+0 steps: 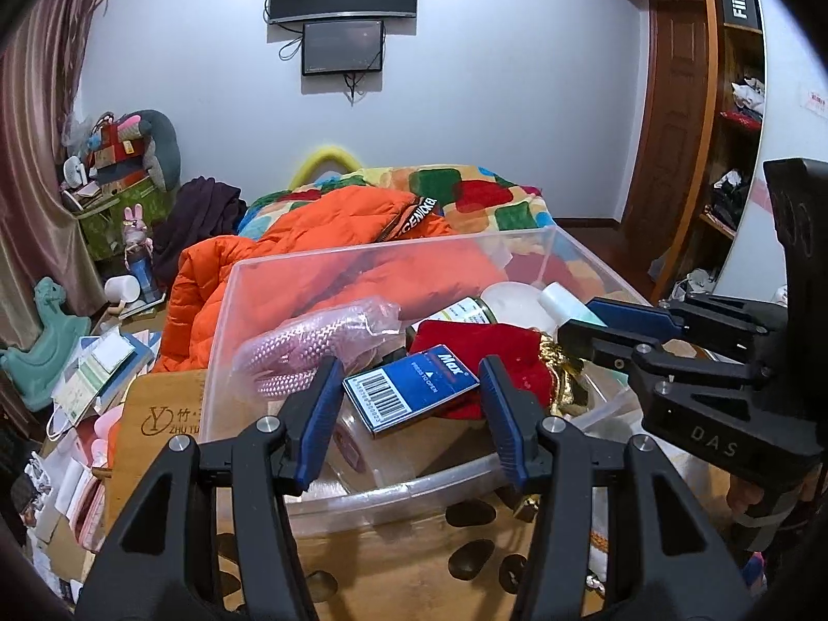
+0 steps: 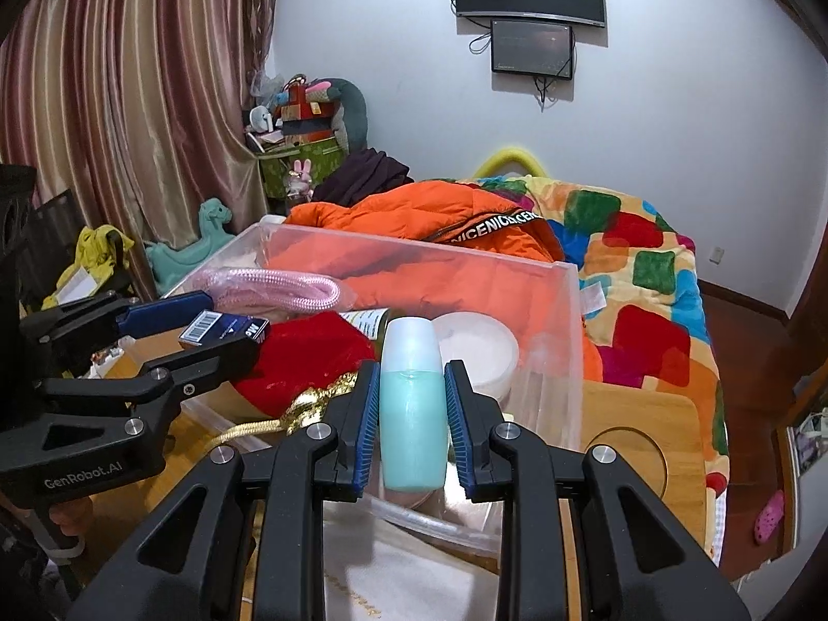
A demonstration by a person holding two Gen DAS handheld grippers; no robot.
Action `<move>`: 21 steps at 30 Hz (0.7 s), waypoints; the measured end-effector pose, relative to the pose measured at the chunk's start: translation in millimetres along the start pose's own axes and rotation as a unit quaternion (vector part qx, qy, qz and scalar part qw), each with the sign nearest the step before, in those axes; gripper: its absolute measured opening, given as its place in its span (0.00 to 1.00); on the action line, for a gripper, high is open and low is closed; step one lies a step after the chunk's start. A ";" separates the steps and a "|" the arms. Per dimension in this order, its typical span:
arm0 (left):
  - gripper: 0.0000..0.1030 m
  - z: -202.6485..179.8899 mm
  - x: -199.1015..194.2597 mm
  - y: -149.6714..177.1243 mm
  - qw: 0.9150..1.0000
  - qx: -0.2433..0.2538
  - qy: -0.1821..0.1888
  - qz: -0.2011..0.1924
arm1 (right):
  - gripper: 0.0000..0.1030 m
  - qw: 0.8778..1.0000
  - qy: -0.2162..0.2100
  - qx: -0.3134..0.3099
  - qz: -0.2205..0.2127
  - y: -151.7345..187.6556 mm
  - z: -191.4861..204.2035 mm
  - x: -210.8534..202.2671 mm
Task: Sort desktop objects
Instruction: 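Open both grippers to drop the card box and bottle into the box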
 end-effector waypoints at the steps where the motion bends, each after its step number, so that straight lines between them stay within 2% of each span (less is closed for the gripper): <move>1: 0.51 -0.9 -0.9 0.3 1.000 0.000 0.001 0.000 | 0.22 1.000 0.000 -0.003 0.001 1.2 1.1 -0.6; 6: 0.52 -3.0 -5.4 2.9 1.000 0.002 0.006 0.004 | 0.31 1.000 0.006 -0.006 0.001 5.4 2.0 -7.5; 13: 0.56 -4.2 -11.3 7.4 1.000 -0.003 0.010 0.010 | 0.34 1.000 0.009 0.003 0.000 11.6 1.4 -19.8; 16: 0.59 -3.4 -16.1 9.6 1.000 -0.004 0.008 0.008 | 0.41 1.000 0.014 0.006 0.000 18.6 0.8 -27.1; 18: 0.59 -2.7 -20.2 10.5 1.000 -0.003 0.005 0.006 | 0.50 1.000 0.018 0.012 -0.004 22.8 -0.2 -34.6; 21: 0.60 -2.2 -25.7 12.0 1.000 -0.006 0.005 0.004 | 0.51 1.000 0.018 0.021 -0.006 30.0 -2.3 -45.9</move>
Point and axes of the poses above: each gripper's, at about its wrist camera, not at the fingertips, and x roughly the way its jaws point, z to its left, y to its underside, the point moved 10 cm from there along x, roughly the way its jaws point, and after that the axes turned 4 degrees about z, right-handed, at the moved point
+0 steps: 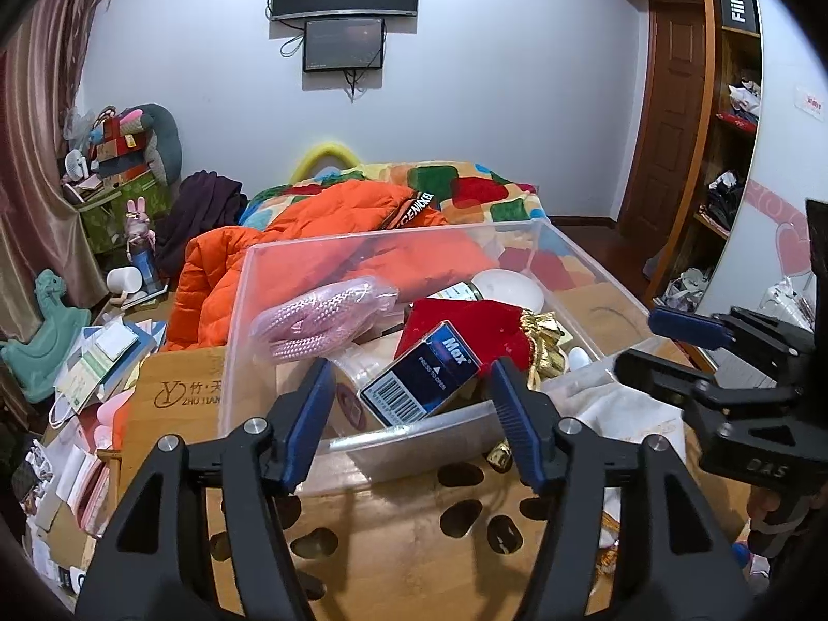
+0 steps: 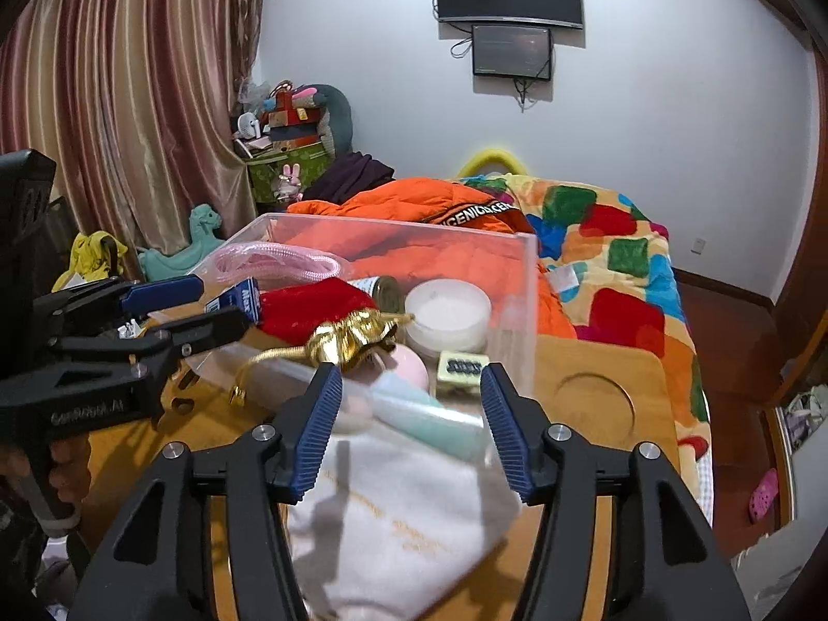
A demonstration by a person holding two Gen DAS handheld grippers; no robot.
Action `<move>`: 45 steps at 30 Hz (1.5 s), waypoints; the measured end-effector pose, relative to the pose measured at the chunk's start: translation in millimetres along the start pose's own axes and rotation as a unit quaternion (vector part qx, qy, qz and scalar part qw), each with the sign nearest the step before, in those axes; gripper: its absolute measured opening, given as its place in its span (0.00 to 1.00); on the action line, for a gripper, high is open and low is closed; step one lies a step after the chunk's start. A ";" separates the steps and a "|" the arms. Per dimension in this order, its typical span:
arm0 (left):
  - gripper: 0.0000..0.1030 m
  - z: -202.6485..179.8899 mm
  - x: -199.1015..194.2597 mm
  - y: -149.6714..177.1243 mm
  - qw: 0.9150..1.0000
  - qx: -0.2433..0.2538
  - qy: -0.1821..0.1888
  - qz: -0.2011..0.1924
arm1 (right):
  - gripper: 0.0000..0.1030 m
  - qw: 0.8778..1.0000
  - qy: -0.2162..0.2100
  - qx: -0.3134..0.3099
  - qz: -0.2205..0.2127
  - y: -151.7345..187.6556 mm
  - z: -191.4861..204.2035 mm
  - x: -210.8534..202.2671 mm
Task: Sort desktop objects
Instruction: 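Open both grippers to drop the card box and bottle into the box, then grasp the white drawstring bag with the right gripper while the left grasps the green gourd ornament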
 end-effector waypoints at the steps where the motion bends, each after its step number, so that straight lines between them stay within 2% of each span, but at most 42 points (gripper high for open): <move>1: 0.61 0.5 -1.9 0.1 1.000 -0.001 -0.001 -0.001 | 0.53 1.000 0.002 0.000 -0.003 1.8 -1.1 -4.1; 3: 0.64 0.8 -6.4 1.1 1.000 -0.002 -0.003 -0.005 | 0.59 1.000 0.004 0.005 -0.001 6.3 -3.2 -9.8; 9: 0.66 -0.9 -15.5 7.9 1.000 0.000 -0.003 -0.007 | 0.60 1.000 0.001 0.021 0.012 25.2 -5.6 -16.8; 15: 0.71 -1.7 -22.3 20.9 1.000 -0.010 0.001 -0.002 | 0.65 0.998 0.005 0.035 0.047 52.6 -10.7 3.1; 17: 0.71 -2.2 -22.3 27.8 1.000 -0.011 0.002 0.003 | 0.65 0.997 -0.012 0.046 0.069 63.6 -10.8 15.3; 21: 0.71 -5.6 -16.8 45.1 1.000 -0.006 0.002 0.024 | 0.65 0.987 -0.086 0.098 0.095 76.2 -7.1 28.2; 22: 0.71 -6.5 -15.7 48.7 1.000 -0.005 0.002 0.028 | 0.62 0.986 -0.094 0.105 0.092 76.7 -7.1 28.3; 25: 0.71 -8.1 -11.2 61.9 0.999 -0.008 0.004 0.043 | 0.38 0.988 -0.095 0.090 0.085 77.7 -1.2 23.9; 27: 0.71 -9.6 -10.0 67.4 0.999 -0.012 0.007 0.049 | 0.32 0.988 -0.102 0.081 0.084 77.3 5.9 19.8; 30: 0.71 -12.6 -9.3 74.3 0.998 -0.015 0.012 0.056 | 0.24 0.993 -0.074 0.059 0.069 75.8 9.5 12.2; 38: 0.71 -29.1 -6.6 80.3 0.998 -0.001 0.016 0.064 | 0.17 0.997 -0.051 0.053 0.036 65.8 2.7 -15.5; 45: 0.71 -52.2 0.4 84.1 0.997 0.017 0.029 0.074 | 0.16 0.998 -0.031 0.050 0.008 57.8 -6.1 -42.6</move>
Point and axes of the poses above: each gripper's, at about its wrist camera, not at the fingertips, and x roughly the way its jaws point, z to its left, y to its underside, the point moved 10 cm from there along x, roughly the way its jaws point, and after that the axes turned 4 degrees about z, right-handed, at the moved point
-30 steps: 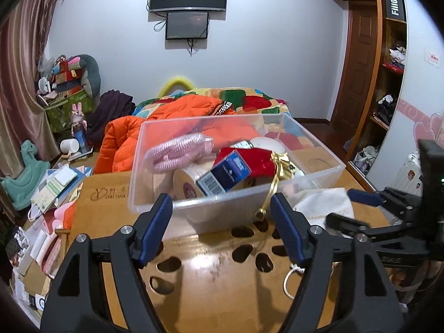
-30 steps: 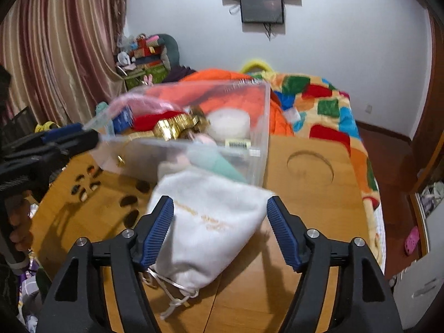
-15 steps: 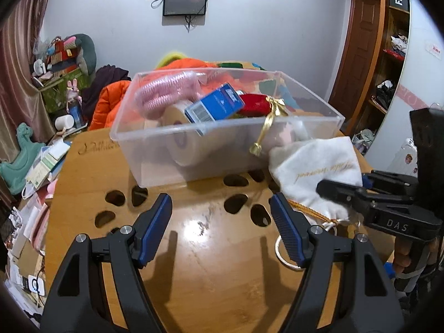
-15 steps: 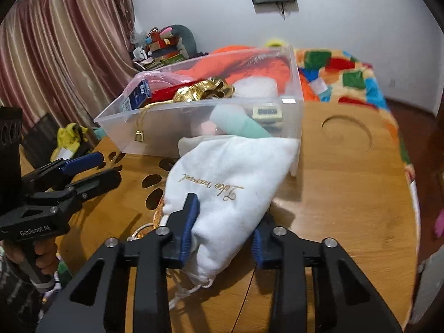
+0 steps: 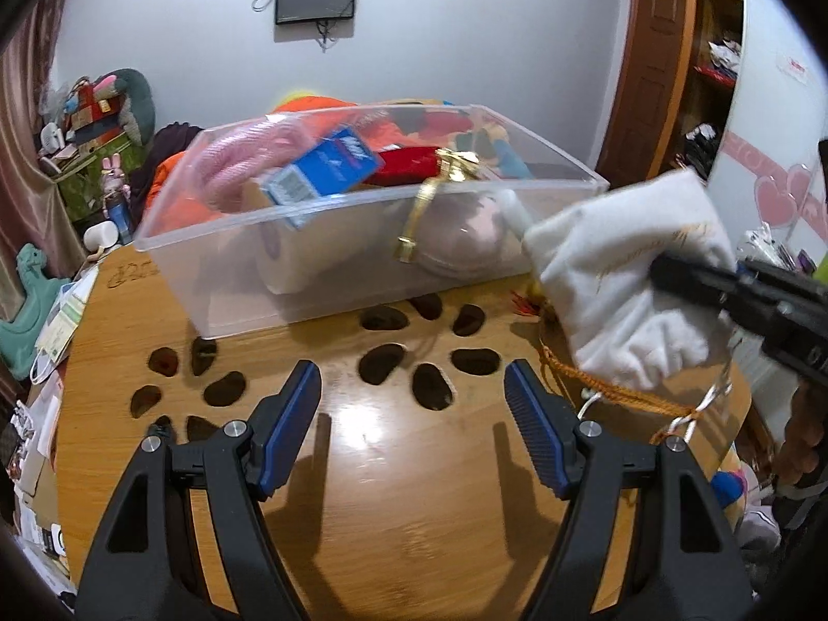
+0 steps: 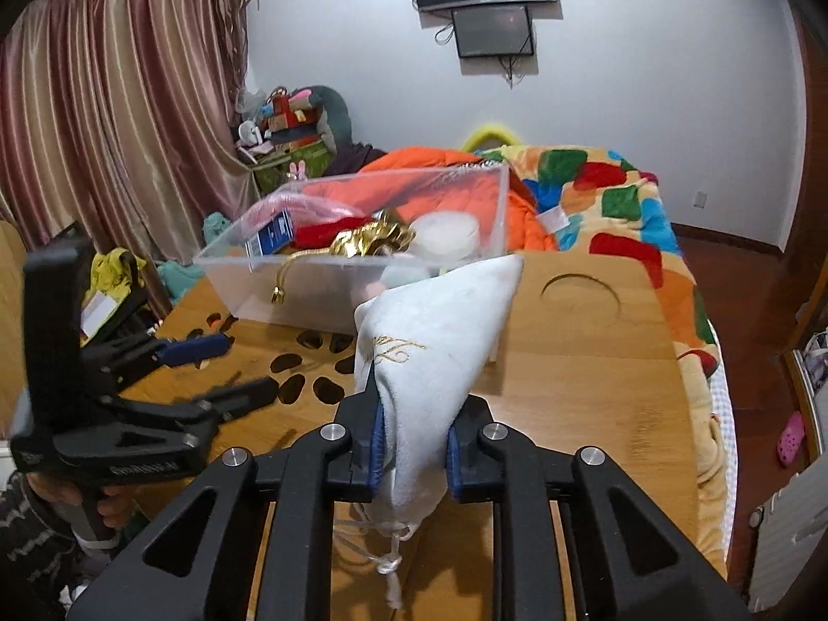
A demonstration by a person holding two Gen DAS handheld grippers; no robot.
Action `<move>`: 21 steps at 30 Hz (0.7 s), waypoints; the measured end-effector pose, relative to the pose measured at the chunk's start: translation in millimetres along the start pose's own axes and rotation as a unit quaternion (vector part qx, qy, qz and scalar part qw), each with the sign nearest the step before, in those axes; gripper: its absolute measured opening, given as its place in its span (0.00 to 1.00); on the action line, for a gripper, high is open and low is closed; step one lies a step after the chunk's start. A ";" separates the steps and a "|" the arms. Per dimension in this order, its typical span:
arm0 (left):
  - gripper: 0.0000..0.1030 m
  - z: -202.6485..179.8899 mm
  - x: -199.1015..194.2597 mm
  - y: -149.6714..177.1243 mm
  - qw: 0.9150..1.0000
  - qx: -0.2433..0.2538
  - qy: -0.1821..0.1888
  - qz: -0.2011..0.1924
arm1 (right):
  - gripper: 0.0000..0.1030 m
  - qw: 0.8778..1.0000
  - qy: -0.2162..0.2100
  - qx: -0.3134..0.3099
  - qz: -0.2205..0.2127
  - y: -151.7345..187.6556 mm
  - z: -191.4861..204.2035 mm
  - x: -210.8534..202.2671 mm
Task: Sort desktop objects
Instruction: 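Grasp the white drawstring bag with the right gripper while the left grasps the green gourd ornament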
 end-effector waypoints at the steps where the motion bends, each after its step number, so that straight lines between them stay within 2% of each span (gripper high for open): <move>1: 0.71 -3.9 1.5 0.7 1.000 0.003 0.001 0.002 | 0.16 1.000 0.005 0.000 -0.006 -2.2 -2.7 -4.5; 5: 0.71 -19.8 6.4 1.5 1.000 0.022 0.005 0.007 | 0.16 0.999 0.027 -0.004 -0.020 -7.6 -9.6 -15.8; 11: 0.71 -39.5 11.9 -11.0 0.999 0.029 0.022 0.006 | 0.16 0.999 0.037 0.008 -0.027 -6.5 -24.3 -24.0; 14: 0.71 -52.6 18.8 -20.8 0.999 0.031 0.039 0.011 | 0.16 0.999 0.037 0.021 -0.028 -4.2 -34.0 -26.9; 21: 0.71 -78.7 44.2 -29.5 0.997 0.049 0.048 0.033 | 0.16 0.998 0.037 0.041 -0.026 4.8 -52.5 -29.8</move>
Point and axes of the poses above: each gripper's, at about its wrist camera, not at the fingertips, and x roughly the way its jaws point, z to its left, y to its underside, the point moved 10 cm from there along x, roughly the way its jaws point, and after that the axes turned 4 degrees about z, right-handed, at the moved point
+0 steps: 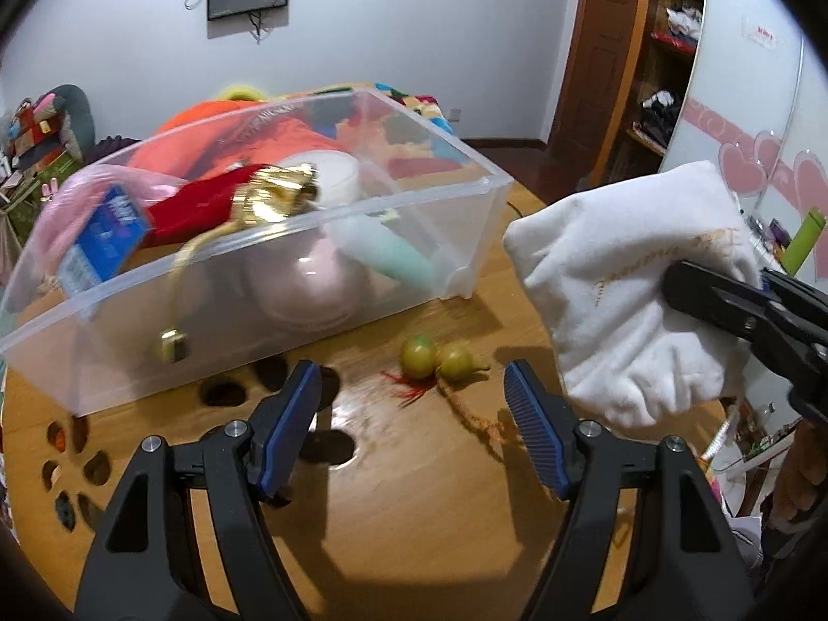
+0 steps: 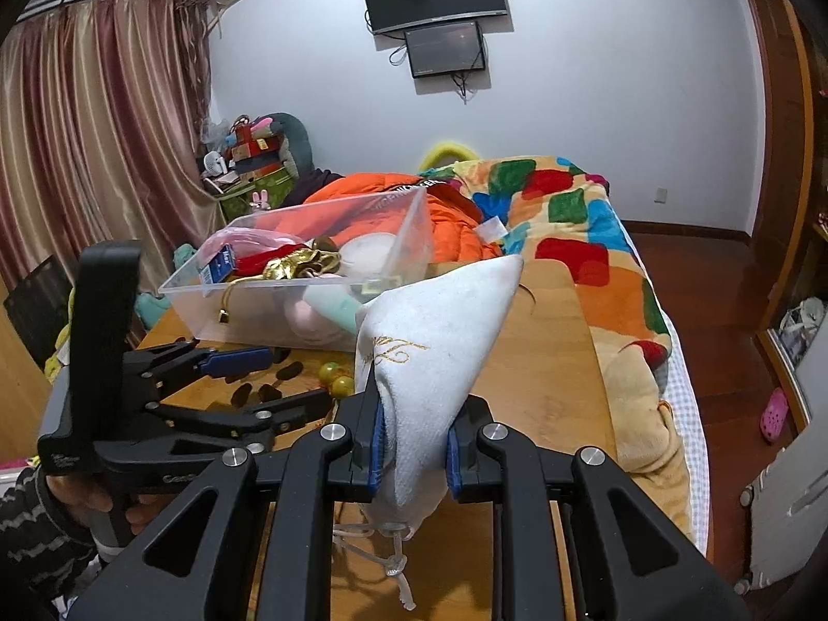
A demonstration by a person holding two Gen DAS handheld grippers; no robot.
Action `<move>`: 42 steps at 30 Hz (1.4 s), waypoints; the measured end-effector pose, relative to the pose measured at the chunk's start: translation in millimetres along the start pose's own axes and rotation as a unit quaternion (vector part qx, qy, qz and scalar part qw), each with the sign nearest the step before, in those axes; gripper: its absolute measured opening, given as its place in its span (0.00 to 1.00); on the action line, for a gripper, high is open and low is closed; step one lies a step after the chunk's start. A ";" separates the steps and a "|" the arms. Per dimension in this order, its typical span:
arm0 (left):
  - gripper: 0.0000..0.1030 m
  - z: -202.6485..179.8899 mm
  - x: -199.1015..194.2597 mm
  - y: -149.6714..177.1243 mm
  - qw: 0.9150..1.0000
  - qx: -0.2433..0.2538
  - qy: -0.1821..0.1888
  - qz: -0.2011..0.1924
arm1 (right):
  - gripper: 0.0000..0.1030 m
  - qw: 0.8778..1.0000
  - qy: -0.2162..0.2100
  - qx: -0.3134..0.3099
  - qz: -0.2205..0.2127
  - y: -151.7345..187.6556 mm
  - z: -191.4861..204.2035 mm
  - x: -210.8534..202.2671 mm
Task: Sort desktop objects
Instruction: 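Grasp the white drawstring bag with the right gripper while the left grasps the green gourd ornament, then carry the gourd ornament and white bag over the clear box with both grippers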
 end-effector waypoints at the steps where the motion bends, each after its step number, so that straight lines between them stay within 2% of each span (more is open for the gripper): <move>1: 0.70 -1.4 2.2 -1.6 1.000 0.003 -0.003 0.002 | 0.16 1.000 0.000 0.002 0.000 0.6 -1.5 0.0; 5: 0.61 -3.4 14.1 -6.7 1.000 0.007 -0.016 0.013 | 0.16 1.000 -0.006 0.008 0.003 2.7 -5.9 2.4; 7: 0.49 -5.9 13.1 -10.9 1.000 0.006 -0.004 0.010 | 0.16 1.000 -0.008 0.009 0.005 4.0 -6.7 3.9; 10: 0.40 -5.6 13.9 -12.6 1.000 0.008 -0.005 0.013 | 0.16 1.000 -0.013 0.013 0.008 5.1 -7.1 6.6; 16: 0.40 0.0 11.2 -10.9 1.000 0.004 0.004 0.009 | 0.16 1.000 -0.017 0.016 0.007 4.1 -7.0 6.8; 23: 0.40 11.5 0.3 -7.3 1.000 -0.005 -0.009 -0.011 | 0.16 1.000 -0.011 0.008 -0.001 -4.4 -1.3 0.3; 35: 0.40 48.0 -65.3 -18.5 0.996 -0.033 -0.014 -0.084 | 0.16 0.999 -0.020 -0.026 -0.027 -39.8 29.4 -10.0; 42: 0.40 81.1 -90.2 -15.4 0.992 -0.058 -0.040 -0.106 | 0.16 0.997 -0.034 -0.049 -0.046 -67.4 53.6 -8.7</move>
Point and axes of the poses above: each gripper's, at about its wrist camera, not at the fingertips, and x roughly the way its jaws point, z to its left, y to its underside, the point moved 10 cm from there along x, roughly the way its jaws point, and after that the axes turned 4 degrees about z, right-handed, at the moved point
